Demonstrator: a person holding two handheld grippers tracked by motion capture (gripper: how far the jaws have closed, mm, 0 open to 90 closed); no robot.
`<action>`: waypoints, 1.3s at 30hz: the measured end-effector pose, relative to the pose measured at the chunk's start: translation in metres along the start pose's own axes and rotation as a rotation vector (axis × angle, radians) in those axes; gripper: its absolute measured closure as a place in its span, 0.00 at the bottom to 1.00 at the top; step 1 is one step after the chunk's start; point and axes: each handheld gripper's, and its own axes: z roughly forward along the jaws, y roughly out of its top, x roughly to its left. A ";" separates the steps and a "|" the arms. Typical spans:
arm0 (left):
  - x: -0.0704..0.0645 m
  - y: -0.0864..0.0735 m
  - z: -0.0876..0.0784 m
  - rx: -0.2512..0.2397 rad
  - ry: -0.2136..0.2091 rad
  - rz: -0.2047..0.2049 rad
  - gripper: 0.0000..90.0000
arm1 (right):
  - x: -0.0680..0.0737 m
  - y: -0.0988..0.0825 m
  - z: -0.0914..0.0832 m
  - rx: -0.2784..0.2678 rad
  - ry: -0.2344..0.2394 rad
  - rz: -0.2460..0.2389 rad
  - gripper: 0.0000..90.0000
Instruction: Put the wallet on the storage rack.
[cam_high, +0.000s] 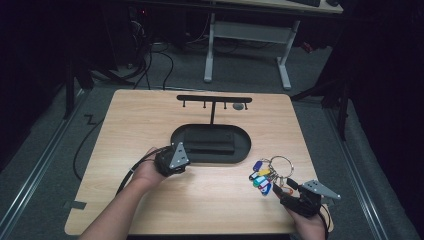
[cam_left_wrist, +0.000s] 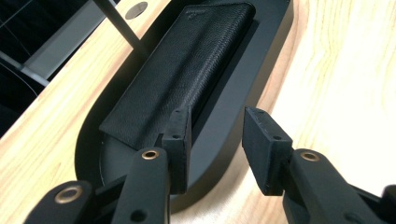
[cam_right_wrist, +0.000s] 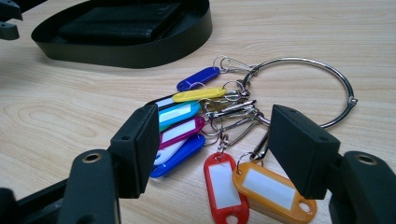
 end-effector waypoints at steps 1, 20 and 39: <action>-0.001 -0.001 -0.001 0.008 -0.004 -0.009 0.70 | 0.000 0.000 0.000 0.000 0.000 0.000 0.39; -0.050 -0.037 -0.060 -0.064 -0.024 -0.329 0.62 | -0.004 0.001 -0.005 -0.010 -0.009 0.000 0.43; -0.068 -0.067 -0.084 -0.073 -0.012 -0.391 0.48 | -0.019 0.021 -0.002 0.186 -0.120 -0.011 0.75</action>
